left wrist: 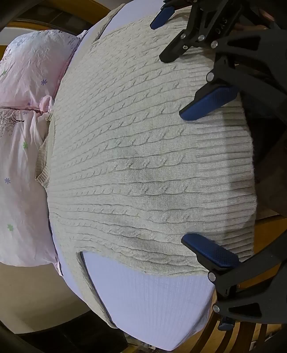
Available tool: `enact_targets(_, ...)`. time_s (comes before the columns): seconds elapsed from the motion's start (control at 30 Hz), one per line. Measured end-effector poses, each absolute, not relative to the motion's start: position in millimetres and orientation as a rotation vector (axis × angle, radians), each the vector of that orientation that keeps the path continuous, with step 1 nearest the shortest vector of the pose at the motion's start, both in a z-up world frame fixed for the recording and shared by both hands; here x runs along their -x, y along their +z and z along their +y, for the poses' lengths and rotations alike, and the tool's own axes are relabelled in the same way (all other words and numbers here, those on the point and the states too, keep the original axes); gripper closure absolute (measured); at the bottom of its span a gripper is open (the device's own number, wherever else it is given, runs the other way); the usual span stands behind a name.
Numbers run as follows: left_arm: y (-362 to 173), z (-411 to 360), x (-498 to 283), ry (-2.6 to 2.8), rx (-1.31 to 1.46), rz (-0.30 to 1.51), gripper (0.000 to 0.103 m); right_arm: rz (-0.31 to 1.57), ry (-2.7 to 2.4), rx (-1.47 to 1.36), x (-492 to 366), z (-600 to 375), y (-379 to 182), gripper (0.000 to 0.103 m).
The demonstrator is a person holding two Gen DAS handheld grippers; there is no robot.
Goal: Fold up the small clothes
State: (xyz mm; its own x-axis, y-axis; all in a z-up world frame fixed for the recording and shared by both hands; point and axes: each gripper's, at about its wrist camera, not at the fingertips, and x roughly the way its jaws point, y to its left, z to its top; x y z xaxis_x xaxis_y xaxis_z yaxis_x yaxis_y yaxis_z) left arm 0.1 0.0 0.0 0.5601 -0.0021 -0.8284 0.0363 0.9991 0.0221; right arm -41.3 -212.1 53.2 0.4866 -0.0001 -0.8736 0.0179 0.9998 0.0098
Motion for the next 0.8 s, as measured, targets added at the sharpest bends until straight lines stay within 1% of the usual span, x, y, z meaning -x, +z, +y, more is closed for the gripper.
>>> enact_targets(0.8, 0.3, 0.0, 0.2, -0.022, -0.039, 0.965, 0.001, 1.060, -0.010, -0.018, 42.4, -213.3, 53.6, 0.002)
